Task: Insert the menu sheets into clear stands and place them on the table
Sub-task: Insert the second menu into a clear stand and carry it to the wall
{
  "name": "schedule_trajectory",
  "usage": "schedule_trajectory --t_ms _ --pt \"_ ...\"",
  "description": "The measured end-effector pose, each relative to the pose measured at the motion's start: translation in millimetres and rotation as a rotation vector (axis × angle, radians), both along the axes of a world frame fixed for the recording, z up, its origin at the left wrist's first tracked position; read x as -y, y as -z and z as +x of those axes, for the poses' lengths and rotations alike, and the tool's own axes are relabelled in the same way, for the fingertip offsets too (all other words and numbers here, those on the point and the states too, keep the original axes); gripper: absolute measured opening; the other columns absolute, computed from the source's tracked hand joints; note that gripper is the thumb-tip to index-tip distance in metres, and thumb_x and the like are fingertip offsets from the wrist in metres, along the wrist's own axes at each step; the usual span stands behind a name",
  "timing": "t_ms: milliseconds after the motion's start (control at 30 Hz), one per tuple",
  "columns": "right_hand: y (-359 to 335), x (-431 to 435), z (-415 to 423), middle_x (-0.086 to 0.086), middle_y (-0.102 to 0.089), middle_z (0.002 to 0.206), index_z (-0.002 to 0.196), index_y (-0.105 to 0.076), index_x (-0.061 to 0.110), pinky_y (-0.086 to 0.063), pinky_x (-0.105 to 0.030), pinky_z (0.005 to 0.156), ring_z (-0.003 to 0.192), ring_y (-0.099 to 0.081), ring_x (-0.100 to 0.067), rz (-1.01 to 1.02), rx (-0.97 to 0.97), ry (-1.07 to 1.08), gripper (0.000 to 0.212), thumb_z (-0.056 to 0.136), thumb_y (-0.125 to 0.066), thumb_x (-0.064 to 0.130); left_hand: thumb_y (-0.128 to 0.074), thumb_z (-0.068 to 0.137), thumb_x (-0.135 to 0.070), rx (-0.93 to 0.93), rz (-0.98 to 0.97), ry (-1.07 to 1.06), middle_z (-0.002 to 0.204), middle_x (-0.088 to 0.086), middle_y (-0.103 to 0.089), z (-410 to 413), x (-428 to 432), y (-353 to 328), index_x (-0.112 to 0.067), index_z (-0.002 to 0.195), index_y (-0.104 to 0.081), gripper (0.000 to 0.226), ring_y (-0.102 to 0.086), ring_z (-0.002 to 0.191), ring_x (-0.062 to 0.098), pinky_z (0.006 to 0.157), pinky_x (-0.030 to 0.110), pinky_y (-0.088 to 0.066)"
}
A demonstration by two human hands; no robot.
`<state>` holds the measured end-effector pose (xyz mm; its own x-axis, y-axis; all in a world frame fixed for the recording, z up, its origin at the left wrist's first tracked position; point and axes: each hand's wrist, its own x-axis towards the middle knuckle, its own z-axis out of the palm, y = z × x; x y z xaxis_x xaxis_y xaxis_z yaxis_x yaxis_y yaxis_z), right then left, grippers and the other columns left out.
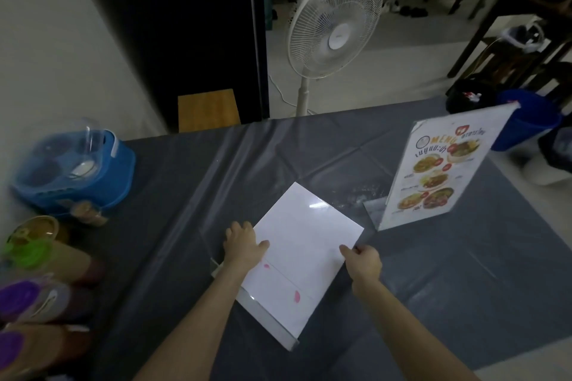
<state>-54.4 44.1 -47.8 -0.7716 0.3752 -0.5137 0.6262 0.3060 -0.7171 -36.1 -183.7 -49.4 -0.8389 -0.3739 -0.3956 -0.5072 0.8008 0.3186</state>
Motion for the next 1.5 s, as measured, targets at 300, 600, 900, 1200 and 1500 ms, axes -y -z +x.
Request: schedule_trajectory --t_ms 300,600,900,1200,1500 --pt "8.1 1.8 -5.9 -0.02 -0.065 0.097 0.101 -0.065 -0.006 -0.046 -0.033 0.07 0.079 -0.057 -0.031 -0.108 0.029 0.202 0.023 0.086 -0.059 0.011 -0.066 0.082 -0.042 0.031 0.114 -0.117 0.134 0.016 -0.043 -4.4 2.3 -2.4 -0.002 0.123 -0.045 0.061 -0.041 0.126 0.036 0.101 0.044 -0.042" --pt "6.5 5.7 -15.5 -0.027 -0.064 0.108 0.1 -0.063 -0.007 -0.054 -0.045 0.079 0.09 -0.061 -0.039 -0.086 0.084 0.22 0.025 0.086 -0.061 0.013 -0.062 0.086 -0.035 -0.027 0.003 -0.054 0.128 0.015 -0.045 2.1 -6.9 -5.8 -0.002 0.117 -0.051 0.047 -0.044 0.121 0.031 0.095 0.044 -0.044" --pt "-0.8 6.8 -20.3 -0.018 -0.06 0.093 0.09 -0.06 -0.002 -0.043 -0.033 0.063 0.072 -0.053 -0.028 -0.219 0.112 0.194 0.015 0.09 -0.058 0.013 -0.067 0.08 -0.038 0.003 0.113 -0.089 0.129 0.016 -0.045 5.3 4.0 -9.0 -0.001 0.118 -0.051 0.055 -0.042 0.123 0.033 0.099 0.044 -0.044" --pt "-23.4 16.1 -23.9 -0.014 -0.054 0.083 0.088 -0.056 0.003 -0.042 -0.028 0.051 0.059 -0.047 -0.021 -0.317 0.031 0.098 0.011 0.091 -0.051 0.013 -0.059 0.081 -0.054 0.066 0.104 0.231 0.139 0.013 -0.037 8.0 -56.6 -42.4 -0.004 0.126 -0.045 0.069 -0.034 0.134 0.033 0.106 0.042 -0.037" --pt "-48.8 6.7 -22.7 -0.014 -0.067 0.07 0.081 -0.061 0.003 -0.053 -0.031 0.055 0.064 -0.066 -0.024 -0.605 -0.081 0.097 0.043 0.099 -0.038 0.035 -0.057 0.091 -0.028 0.218 -0.073 0.306 0.159 0.029 0.003 16.3 -125.8 -68.2 0.003 0.151 0.003 0.09 -0.003 0.149 0.039 0.111 0.059 -0.03"
